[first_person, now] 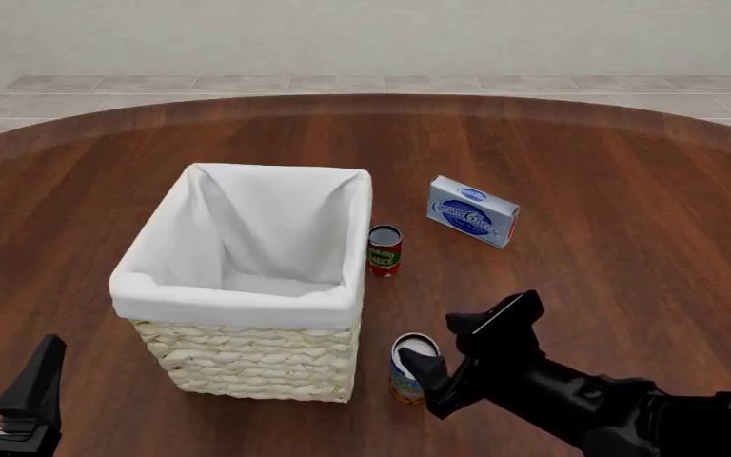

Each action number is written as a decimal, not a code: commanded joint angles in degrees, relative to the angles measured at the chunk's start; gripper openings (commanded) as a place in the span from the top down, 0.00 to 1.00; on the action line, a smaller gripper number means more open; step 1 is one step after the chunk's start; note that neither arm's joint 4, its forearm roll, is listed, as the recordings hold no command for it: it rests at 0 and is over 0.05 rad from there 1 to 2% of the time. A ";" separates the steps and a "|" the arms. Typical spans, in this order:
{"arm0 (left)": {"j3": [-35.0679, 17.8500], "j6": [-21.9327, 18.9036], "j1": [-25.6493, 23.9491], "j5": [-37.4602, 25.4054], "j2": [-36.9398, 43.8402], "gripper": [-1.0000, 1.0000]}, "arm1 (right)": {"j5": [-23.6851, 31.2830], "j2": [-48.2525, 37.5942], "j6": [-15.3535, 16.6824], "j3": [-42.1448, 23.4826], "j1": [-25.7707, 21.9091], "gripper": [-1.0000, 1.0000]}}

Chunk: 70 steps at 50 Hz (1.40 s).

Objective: Pick up the alphabet soup and put it in the basket.

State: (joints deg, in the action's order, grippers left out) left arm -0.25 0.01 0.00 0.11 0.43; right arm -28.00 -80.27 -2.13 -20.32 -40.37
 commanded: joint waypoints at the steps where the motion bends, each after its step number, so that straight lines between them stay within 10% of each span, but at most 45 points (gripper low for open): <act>1: 0.00 0.01 0.00 0.00 0.01 0.00 | -0.55 -0.72 -0.24 0.13 0.12 0.00; 70: 0.00 -0.01 -0.01 0.00 0.00 0.00 | -4.62 -6.56 -1.22 0.28 -0.58 0.00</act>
State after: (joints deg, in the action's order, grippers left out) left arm -0.25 0.00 0.00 0.11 0.43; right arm -31.97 -85.92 -3.18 -20.10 -41.01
